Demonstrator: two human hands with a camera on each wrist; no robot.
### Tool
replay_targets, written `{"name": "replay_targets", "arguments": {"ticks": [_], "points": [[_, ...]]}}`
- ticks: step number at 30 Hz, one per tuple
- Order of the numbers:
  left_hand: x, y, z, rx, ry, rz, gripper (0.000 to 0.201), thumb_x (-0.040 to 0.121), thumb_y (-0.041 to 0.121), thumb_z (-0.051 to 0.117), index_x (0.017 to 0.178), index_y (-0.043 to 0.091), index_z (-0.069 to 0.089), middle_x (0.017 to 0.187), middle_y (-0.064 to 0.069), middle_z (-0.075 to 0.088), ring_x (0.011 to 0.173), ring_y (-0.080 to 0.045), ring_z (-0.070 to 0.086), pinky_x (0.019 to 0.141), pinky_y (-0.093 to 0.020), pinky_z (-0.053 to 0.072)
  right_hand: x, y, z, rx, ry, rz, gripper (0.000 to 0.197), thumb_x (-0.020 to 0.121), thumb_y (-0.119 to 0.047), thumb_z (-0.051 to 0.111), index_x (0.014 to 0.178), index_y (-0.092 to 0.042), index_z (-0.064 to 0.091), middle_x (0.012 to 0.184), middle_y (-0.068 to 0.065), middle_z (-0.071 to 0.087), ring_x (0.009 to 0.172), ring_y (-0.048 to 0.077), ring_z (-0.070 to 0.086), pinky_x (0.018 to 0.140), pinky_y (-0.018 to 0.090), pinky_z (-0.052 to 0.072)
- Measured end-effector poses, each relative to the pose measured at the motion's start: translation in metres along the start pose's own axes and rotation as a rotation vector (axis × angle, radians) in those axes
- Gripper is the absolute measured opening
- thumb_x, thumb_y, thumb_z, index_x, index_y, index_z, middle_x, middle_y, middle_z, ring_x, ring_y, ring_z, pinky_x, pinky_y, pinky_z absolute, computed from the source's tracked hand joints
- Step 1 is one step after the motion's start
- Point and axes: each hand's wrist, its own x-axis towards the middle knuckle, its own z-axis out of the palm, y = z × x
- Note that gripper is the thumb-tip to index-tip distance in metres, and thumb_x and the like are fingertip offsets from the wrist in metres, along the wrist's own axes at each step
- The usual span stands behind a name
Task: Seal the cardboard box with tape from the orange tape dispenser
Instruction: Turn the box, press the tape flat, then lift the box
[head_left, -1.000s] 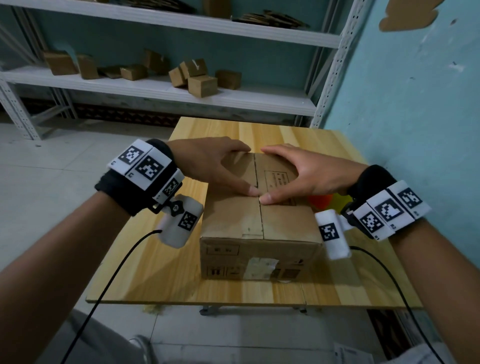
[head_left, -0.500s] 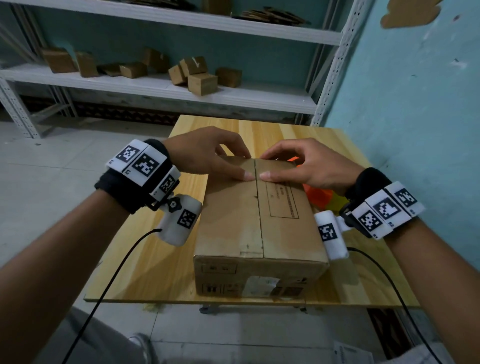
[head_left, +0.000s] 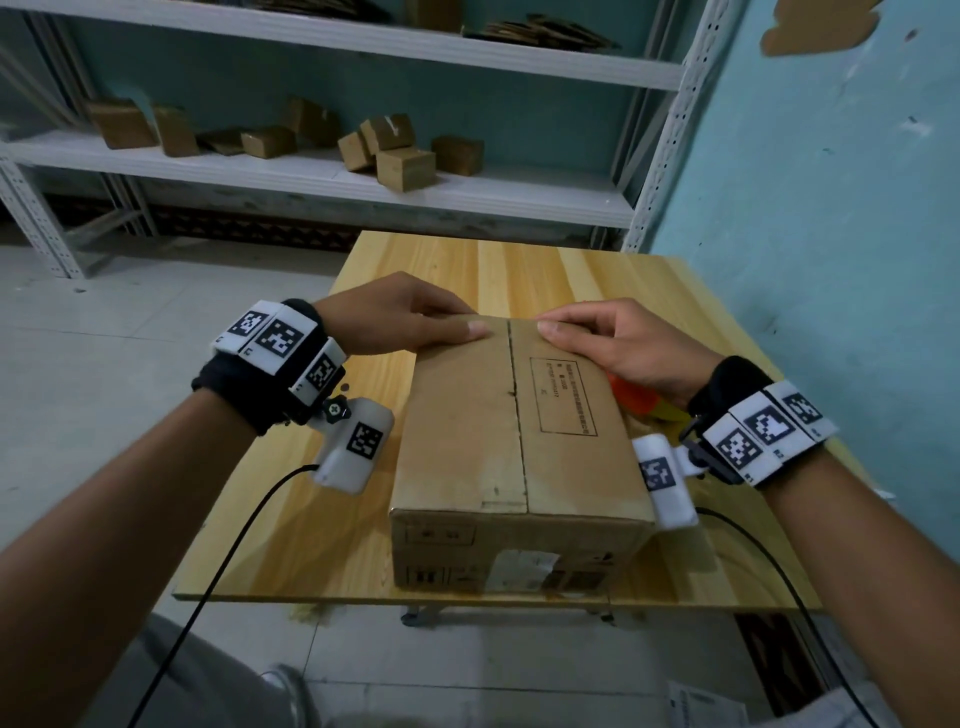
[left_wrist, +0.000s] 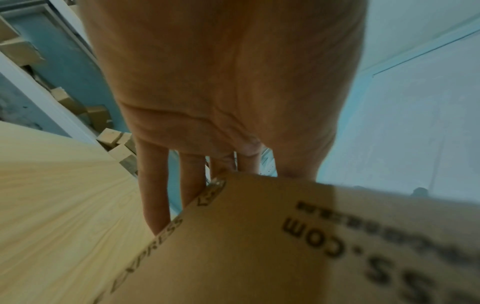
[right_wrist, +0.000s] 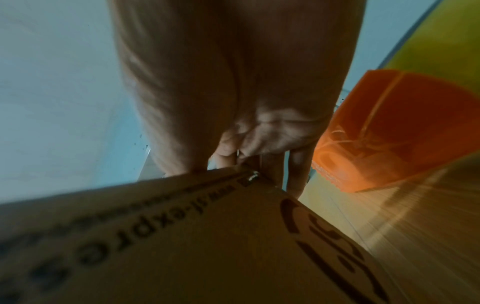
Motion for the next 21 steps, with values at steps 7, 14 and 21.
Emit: {"name": "replay_targets", "arguments": {"ticks": [7,14,21], "points": [[-0.011,-0.006,0.014,-0.092,0.029,-0.04,0.04,0.099,0.043,0.039,0.136,0.03,0.046,0.123,0.007,0.057,0.104,-0.006,0.058,0.076,-0.015,0.045,-0.012,0.002,0.01,0.067,0.021,0.109,0.046,0.103,-0.047,0.036,0.147,-0.033,0.038,0.113,-0.015,0.063,0.098,-0.005,0.057,0.08,0.017,0.044],[-0.033,-0.011,0.02,-0.485,0.261,-0.1,0.057,0.098,0.048,0.04,0.149,0.025,0.028,0.155,0.009,0.026,0.143,-0.013,0.025,0.116,-0.032,0.021,-0.039,-0.004,0.018,0.319,0.134,0.115,0.054,0.104,-0.05,0.027,0.15,-0.022,0.033,0.119,-0.027,0.061,0.114,-0.013,0.053,0.1,0.012,0.038],[-0.035,-0.014,0.037,-0.657,0.12,-0.128,0.077,0.091,0.058,0.046,0.146,0.007,0.032,0.149,-0.008,0.039,0.136,-0.021,0.038,0.119,-0.04,0.021,-0.05,-0.007,0.036,0.475,0.138,0.14,0.05,0.105,-0.045,0.033,0.124,-0.005,0.058,0.121,0.021,0.065,0.11,0.024,0.065,0.104,0.037,0.047]]}}
